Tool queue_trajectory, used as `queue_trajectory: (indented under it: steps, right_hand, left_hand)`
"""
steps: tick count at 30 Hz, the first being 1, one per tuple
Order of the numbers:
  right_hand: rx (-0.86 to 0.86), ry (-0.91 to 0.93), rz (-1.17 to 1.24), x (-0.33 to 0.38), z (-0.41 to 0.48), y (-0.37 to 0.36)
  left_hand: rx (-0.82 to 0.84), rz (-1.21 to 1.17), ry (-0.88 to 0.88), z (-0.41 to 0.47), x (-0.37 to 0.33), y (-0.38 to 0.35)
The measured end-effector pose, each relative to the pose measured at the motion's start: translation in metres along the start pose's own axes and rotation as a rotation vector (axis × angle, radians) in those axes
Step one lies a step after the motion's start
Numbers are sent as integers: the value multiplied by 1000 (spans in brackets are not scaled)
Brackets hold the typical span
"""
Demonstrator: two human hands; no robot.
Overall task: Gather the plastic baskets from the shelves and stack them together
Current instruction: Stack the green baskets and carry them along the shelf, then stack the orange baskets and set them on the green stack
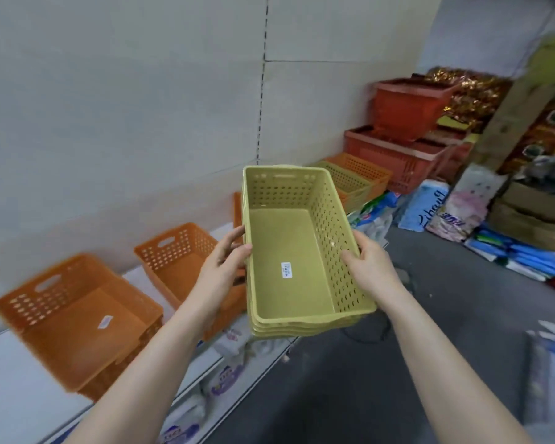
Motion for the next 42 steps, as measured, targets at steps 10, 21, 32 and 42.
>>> queue_trajectory:
  steps: [10,21,32,42]
  right_hand:
    - [-79,-115,25,-87,145,67]
    - [-219,-151,46,-138,335,173]
    - [-79,231,15,-164,583,155]
    - [446,216,-118,-199,685,74]
  left_hand:
    - [163,71,4,162,41,-124]
    - [205,713,-113,349,82,-215]
    - [155,1277,-124,405,181,-264]
    - [-218,1452,88,376,192,-277]
Point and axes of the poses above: each hand's wrist, its own z-axis towards the middle knuckle, its own y-axis out of the back of the hand, x = y × z, the point moved 1 cm from there along z, towards the middle knuckle, and after that the axes turned 1 degree about -y, right-handed, at the moved point
